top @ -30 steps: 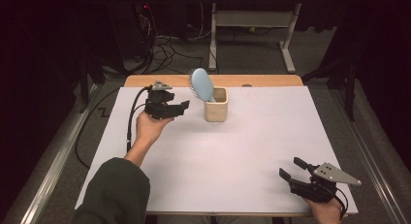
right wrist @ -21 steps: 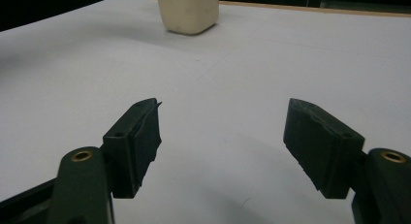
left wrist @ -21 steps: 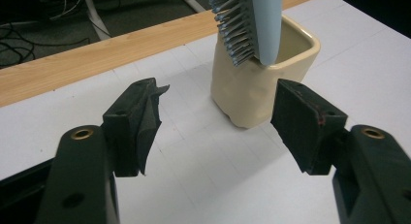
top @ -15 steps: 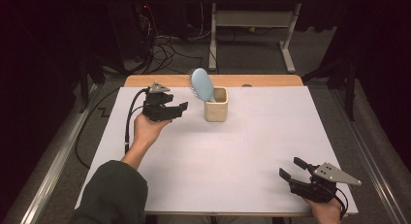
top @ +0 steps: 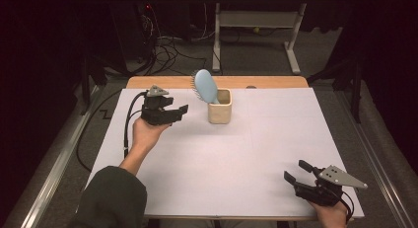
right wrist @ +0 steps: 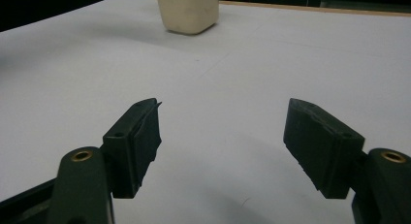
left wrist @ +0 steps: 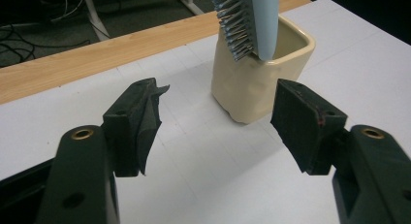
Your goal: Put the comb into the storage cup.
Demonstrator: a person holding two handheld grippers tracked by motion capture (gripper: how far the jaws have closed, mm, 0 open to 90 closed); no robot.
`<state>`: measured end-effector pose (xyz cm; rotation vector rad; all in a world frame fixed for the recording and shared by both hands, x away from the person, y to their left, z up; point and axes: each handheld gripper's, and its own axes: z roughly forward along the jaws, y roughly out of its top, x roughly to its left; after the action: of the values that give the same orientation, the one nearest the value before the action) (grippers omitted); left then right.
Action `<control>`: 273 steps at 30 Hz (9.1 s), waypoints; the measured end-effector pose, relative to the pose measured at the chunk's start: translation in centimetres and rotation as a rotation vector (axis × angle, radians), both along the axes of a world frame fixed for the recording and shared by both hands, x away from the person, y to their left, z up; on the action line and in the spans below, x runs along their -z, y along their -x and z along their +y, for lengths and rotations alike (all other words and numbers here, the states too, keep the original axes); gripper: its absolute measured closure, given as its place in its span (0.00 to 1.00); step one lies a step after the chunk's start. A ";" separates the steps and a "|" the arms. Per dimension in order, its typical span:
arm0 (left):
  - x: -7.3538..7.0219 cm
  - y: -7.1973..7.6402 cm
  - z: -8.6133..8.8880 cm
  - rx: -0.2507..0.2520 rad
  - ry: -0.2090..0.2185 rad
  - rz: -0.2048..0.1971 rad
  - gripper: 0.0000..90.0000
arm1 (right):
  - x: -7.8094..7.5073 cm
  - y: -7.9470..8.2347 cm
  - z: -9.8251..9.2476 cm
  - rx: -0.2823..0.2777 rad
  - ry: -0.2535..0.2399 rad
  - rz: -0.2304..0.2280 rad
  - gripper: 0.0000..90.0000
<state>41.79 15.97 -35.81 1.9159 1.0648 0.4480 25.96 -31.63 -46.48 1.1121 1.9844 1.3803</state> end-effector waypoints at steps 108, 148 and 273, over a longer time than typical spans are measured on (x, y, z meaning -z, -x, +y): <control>0.4 7.5 5.5 0.001 0.038 -0.062 0.37 | 0.0 0.0 0.1 0.002 -0.001 0.002 0.33; 1.8 10.2 6.8 -0.007 0.061 -0.072 0.36 | 0.0 0.0 0.0 0.008 -0.006 -0.001 0.33; 8.7 14.9 9.5 -0.086 0.093 -0.003 0.35 | 0.0 0.0 0.0 0.004 -0.005 -0.001 0.34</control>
<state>26.85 25.50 -44.51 1.7931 1.1495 0.4416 25.91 -31.62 -46.47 1.1165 1.9775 1.3849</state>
